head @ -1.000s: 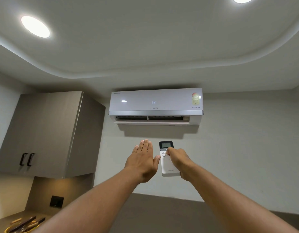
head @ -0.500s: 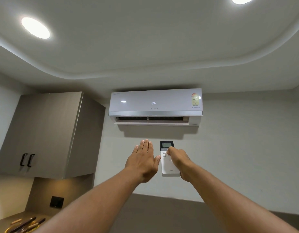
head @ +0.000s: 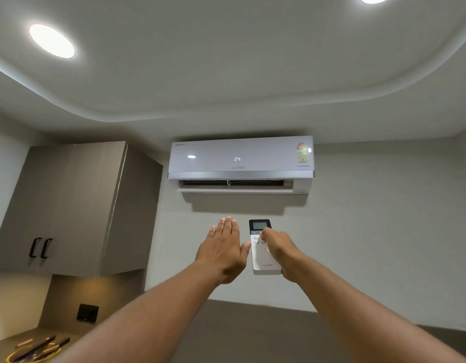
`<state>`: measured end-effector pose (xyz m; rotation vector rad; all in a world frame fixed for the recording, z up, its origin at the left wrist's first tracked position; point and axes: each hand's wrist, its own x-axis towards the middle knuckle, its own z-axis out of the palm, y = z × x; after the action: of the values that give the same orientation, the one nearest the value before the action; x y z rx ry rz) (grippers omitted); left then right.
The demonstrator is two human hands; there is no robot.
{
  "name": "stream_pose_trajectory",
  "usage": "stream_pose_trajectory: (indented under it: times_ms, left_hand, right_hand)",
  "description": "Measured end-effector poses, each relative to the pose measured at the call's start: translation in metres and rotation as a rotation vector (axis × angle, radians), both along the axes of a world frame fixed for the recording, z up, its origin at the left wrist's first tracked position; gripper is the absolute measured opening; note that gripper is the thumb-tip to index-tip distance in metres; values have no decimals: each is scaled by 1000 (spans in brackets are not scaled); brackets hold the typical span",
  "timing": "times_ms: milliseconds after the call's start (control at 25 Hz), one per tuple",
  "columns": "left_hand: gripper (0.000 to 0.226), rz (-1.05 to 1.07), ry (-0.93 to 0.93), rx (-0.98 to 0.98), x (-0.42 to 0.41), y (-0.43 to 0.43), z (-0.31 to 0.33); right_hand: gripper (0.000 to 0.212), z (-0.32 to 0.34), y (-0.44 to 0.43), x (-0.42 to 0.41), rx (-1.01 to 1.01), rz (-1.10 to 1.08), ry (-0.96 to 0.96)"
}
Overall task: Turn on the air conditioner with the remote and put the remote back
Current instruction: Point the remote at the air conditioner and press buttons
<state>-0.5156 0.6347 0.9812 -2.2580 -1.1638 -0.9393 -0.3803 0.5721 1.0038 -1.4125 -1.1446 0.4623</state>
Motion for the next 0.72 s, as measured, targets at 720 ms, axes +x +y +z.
stream_pose_trajectory:
  times_ms: [720]
  left_hand:
    - [66, -463, -36, -103, 232, -106, -35]
  right_hand:
    - [24, -35, -167, 207, -35, -457, 50]
